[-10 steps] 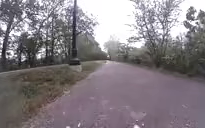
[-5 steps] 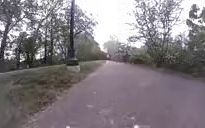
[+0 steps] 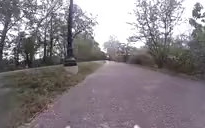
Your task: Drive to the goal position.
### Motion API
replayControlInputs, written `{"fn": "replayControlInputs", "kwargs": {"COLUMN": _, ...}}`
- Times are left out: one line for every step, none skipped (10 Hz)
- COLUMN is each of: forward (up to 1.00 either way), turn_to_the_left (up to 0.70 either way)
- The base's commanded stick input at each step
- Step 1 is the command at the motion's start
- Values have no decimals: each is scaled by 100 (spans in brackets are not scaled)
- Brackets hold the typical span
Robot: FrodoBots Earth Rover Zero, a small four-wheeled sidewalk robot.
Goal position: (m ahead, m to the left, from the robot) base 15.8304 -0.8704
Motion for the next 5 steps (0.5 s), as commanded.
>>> {"fn": "replayControlInputs", "kwargs": {"forward": 70, "turn_to_the_left": 0}}
{"fn": "replayControlInputs", "kwargs": {"forward": 70, "turn_to_the_left": 0}}
{"fn": "replayControlInputs", "kwargs": {"forward": 70, "turn_to_the_left": 0}}
{"fn": "replayControlInputs", "kwargs": {"forward": 70, "turn_to_the_left": 0}}
{"fn": "replayControlInputs", "kwargs": {"forward": 70, "turn_to_the_left": 0}}
